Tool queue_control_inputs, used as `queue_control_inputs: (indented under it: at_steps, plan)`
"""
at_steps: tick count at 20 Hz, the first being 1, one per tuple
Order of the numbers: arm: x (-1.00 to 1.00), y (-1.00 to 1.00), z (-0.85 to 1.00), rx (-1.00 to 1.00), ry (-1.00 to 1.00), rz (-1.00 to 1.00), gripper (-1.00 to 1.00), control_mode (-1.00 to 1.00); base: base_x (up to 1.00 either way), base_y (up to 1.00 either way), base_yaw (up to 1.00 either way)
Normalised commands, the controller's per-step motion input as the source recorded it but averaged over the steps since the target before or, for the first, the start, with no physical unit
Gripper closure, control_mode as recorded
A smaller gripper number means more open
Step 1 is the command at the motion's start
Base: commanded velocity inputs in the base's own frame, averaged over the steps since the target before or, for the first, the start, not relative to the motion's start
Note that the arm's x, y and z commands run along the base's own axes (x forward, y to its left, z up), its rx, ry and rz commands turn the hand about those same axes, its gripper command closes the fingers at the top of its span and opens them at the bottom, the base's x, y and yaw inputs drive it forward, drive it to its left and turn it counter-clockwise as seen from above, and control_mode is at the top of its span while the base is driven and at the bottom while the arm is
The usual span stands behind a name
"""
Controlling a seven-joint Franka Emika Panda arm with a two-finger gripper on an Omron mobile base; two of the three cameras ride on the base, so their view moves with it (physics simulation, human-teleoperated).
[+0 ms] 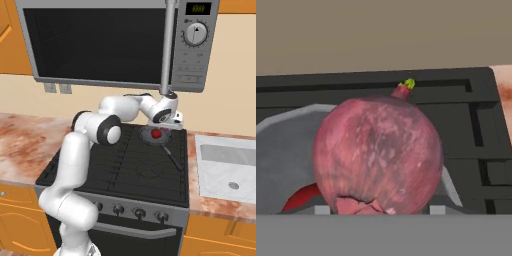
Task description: Place the pan on the rear right burner on the stove. Then place the tomato and the onion in the pan and turn on the rear right burner.
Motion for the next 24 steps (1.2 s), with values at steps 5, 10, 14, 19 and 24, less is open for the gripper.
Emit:
queue_control_inputs:
  at_steps: [5, 10, 14, 19, 24]
  plan:
    - [0.19, 0.0, -0.29, 0.0, 0.0, 0.0, 1.0, -1.0, 0.0, 0.0, 0.0]
    - [-0.04, 0.0, -0.01, 0.0, 0.0, 0.0, 1.0, -1.0, 0.0, 0.0, 0.0]
    - [-0.24, 0.0, 0.0, 0.0, 0.0, 0.0, 1.0, -1.0, 0.0, 0.0, 0.0]
    - [-0.37, 0.0, 0.0, 0.0, 0.0, 0.0, 1.0, -1.0, 0.0, 0.0, 0.0]
    - [-0.3, 0.09, 0.0, 0.0, -0.01, 0.0, 1.0, -1.0, 0.0, 0.0, 0.0]
